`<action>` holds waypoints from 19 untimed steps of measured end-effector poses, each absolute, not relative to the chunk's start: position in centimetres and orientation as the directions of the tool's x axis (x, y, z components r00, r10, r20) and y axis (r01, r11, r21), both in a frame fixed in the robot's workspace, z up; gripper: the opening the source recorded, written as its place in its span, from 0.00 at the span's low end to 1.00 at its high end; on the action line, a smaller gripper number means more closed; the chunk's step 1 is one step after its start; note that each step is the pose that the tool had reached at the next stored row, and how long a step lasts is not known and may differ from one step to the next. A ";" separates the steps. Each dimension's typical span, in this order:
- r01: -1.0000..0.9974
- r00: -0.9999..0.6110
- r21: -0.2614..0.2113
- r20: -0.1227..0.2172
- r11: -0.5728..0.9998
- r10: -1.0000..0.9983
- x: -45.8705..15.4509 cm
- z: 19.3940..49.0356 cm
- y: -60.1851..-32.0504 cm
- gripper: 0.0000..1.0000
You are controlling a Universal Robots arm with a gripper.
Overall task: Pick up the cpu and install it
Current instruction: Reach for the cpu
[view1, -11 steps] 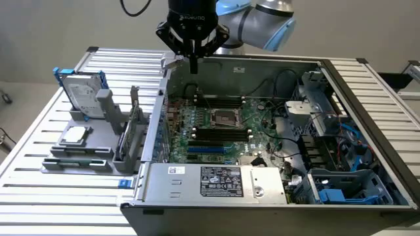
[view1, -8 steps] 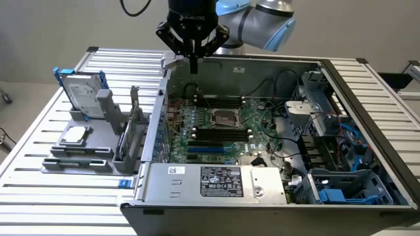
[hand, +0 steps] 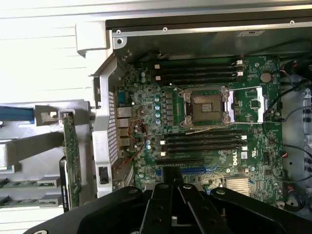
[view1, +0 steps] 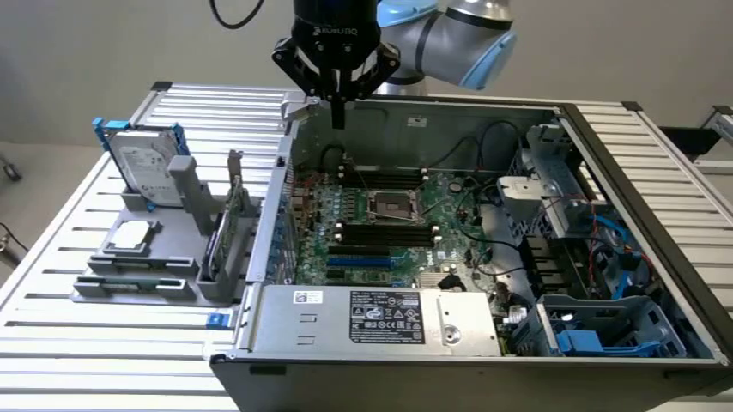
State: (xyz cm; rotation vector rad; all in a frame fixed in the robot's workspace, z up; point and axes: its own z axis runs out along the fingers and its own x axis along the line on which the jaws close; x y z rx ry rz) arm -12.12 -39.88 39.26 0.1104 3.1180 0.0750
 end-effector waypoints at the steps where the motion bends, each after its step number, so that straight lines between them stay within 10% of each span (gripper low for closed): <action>1: 0.070 -0.997 0.049 -0.019 0.996 0.071 -12.1 39.3 -39.9 0.11; 19: 0.070 -0.997 0.049 -0.019 0.996 0.071 -19.0 39.2 -39.9 0.11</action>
